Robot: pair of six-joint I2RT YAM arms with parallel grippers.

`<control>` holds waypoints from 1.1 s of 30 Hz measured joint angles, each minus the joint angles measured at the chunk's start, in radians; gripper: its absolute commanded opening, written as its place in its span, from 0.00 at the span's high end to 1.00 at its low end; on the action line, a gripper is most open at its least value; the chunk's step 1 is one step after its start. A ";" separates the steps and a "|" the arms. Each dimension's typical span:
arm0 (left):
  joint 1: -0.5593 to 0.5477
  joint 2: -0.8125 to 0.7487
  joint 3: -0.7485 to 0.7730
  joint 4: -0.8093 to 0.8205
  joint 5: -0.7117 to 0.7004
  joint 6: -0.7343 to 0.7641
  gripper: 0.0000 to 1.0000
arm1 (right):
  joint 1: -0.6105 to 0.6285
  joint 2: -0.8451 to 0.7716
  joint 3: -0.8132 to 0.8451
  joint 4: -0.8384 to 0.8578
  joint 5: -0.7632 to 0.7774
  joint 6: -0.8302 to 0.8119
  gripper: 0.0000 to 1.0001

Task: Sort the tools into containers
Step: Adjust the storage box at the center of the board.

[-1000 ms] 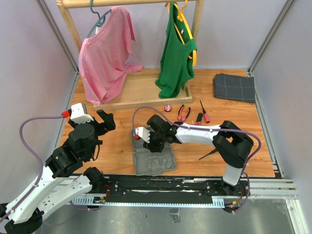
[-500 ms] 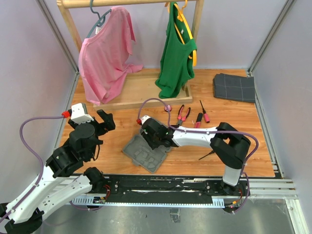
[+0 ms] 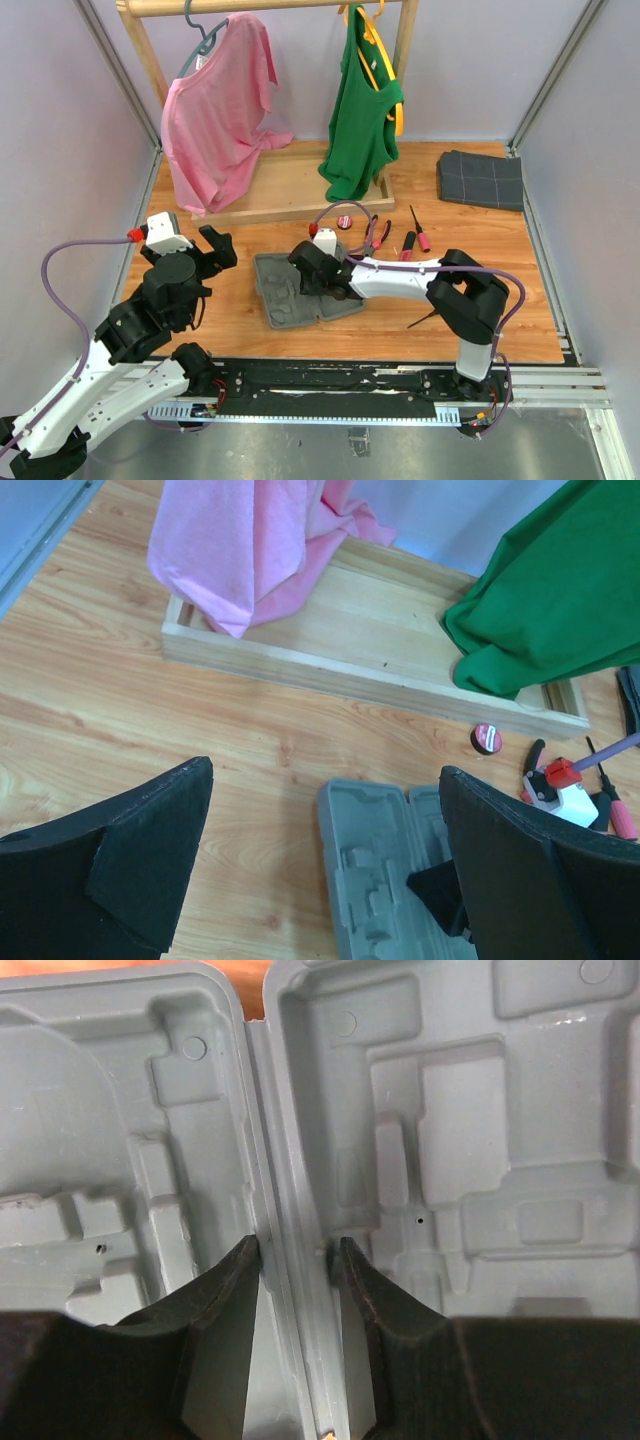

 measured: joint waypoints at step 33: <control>0.000 0.283 -0.122 0.036 0.191 -0.151 0.01 | 0.019 -0.460 -0.233 -0.080 0.420 -0.350 0.23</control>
